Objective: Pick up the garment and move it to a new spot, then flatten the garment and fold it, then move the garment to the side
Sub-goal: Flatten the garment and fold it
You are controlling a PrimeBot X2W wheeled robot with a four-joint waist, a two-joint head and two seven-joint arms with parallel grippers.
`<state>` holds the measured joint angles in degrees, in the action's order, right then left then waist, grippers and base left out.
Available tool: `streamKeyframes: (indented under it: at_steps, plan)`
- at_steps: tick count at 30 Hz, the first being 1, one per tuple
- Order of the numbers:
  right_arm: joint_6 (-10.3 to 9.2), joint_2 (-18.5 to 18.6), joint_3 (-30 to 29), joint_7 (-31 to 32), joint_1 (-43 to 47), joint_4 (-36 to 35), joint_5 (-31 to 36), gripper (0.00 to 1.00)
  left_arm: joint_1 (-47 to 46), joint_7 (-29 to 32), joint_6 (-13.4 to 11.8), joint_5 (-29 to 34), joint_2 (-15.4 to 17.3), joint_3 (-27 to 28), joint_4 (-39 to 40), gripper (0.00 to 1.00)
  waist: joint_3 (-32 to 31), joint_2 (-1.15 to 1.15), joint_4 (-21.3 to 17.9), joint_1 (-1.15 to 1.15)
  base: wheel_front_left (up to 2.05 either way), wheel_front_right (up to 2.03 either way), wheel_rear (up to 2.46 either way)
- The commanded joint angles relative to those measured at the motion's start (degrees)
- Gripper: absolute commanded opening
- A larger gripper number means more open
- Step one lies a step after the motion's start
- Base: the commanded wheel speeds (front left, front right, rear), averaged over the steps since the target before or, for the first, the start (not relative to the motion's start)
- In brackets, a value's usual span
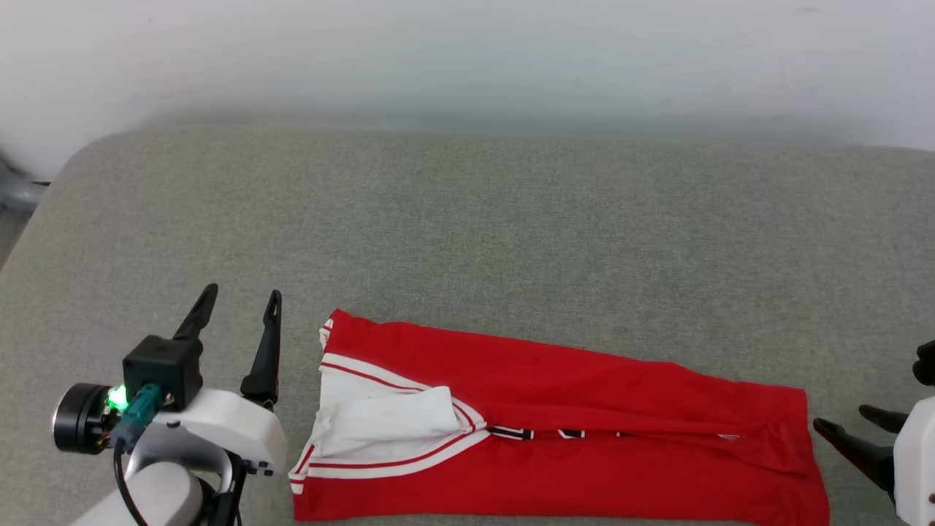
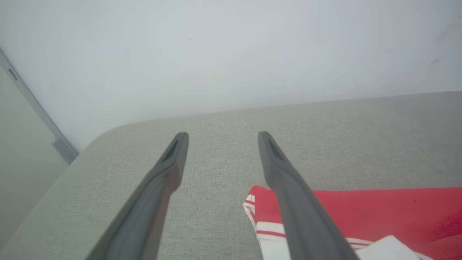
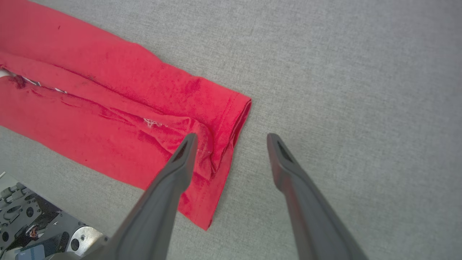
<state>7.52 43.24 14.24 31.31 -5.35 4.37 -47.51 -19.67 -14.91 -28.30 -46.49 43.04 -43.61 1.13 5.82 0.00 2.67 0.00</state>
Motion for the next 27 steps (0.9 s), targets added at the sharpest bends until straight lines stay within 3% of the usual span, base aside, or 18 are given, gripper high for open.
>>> streamKeyframes:
  at_steps: [1,5,11,26,27]
  plan:
    - [-0.07,0.15,0.06,1.21,0.42,0.02,-0.3,1.0,2.29,-0.33,-0.86,2.11,-0.86,1.68,0.68,1.0,0.35,0.0,0.36,0.0,0.0,0.0,0.0]
    - [-0.07,-1.12,-0.21,5.61,-1.11,1.73,-0.97,1.0,6.2,-0.35,-2.24,9.05,-4.74,8.49,3.2,1.0,1.18,0.0,1.34,0.0,0.0,0.0,0.0]
    - [-0.06,-3.68,0.33,9.01,-3.23,6.05,-0.86,1.0,11.48,-0.31,-1.3,17.95,-11.17,16.03,4.98,1.0,2.64,0.0,3.47,0.0,0.0,0.0,0.0]
    - [0.02,-7.91,7.14,8.74,-3.84,14.98,-5.5,1.0,19.15,-0.27,9.05,30.32,-26.1,28.26,1.69,1.0,5.16,0.0,6.61,0.0,0.0,0.0,0.0]
    - [0.03,-7.84,7.79,8.56,-3.78,15.05,-5.74,0.62,19.43,-0.26,9.69,31.27,-26.55,28.97,1.4,1.0,5.2,0.0,6.57,0.0,0.0,0.0,0.0]
